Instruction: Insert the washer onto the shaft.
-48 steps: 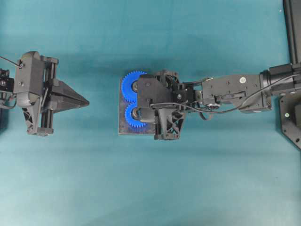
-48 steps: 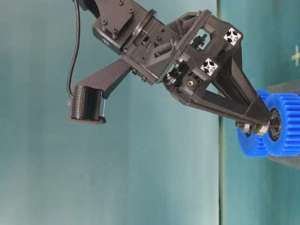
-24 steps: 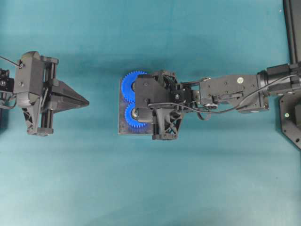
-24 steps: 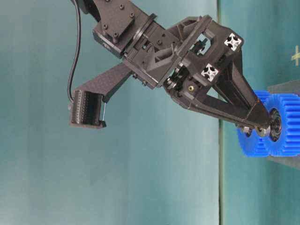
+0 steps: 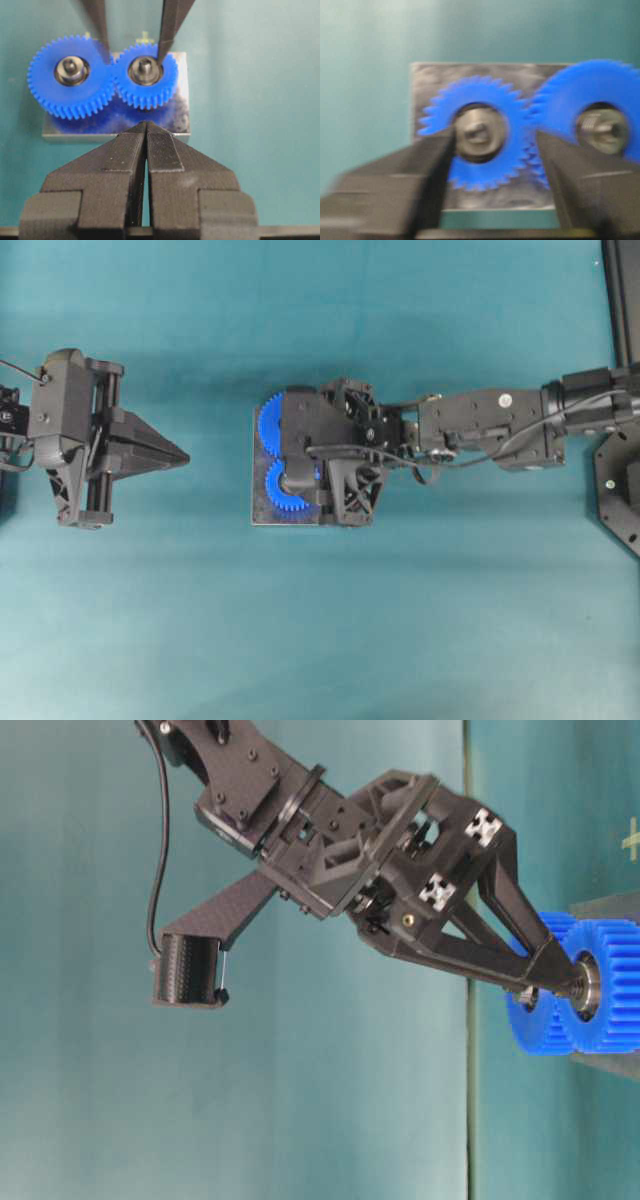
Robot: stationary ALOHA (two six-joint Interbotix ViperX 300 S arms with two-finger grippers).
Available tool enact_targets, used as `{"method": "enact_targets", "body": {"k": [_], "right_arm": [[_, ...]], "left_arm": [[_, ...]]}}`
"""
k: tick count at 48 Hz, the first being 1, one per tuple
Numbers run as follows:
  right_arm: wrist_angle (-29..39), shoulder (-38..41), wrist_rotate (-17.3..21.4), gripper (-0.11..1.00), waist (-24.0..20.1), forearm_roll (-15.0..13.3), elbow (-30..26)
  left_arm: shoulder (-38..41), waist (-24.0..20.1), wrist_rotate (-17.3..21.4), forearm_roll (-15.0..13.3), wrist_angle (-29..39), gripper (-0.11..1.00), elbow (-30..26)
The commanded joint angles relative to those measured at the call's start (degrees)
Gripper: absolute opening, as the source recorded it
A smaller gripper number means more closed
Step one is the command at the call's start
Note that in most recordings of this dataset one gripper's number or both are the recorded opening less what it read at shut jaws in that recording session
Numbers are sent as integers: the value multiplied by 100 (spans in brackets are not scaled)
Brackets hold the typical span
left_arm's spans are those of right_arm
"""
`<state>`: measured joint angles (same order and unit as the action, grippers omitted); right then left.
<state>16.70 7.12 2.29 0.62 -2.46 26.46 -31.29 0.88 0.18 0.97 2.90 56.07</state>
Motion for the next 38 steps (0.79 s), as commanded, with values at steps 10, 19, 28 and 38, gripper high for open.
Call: {"method": "enact_targets", "body": {"k": [10,19,28,38], "right_arm": [[-26,-466,-26,75,9,-9,-97],[-26,-598,-18,75,9,-9,26],[-9,-615,-26,75,9,-9,70],[-35,-729,-53,75,18,-9,141]], "left_arm": [[-53,9,0,9,-44,0,-97],[-53,9,0,9,-44,0,-97],[-62,18,0,18,-44,0,-97],[-62,62,0,9,-53,0,-88]]}}
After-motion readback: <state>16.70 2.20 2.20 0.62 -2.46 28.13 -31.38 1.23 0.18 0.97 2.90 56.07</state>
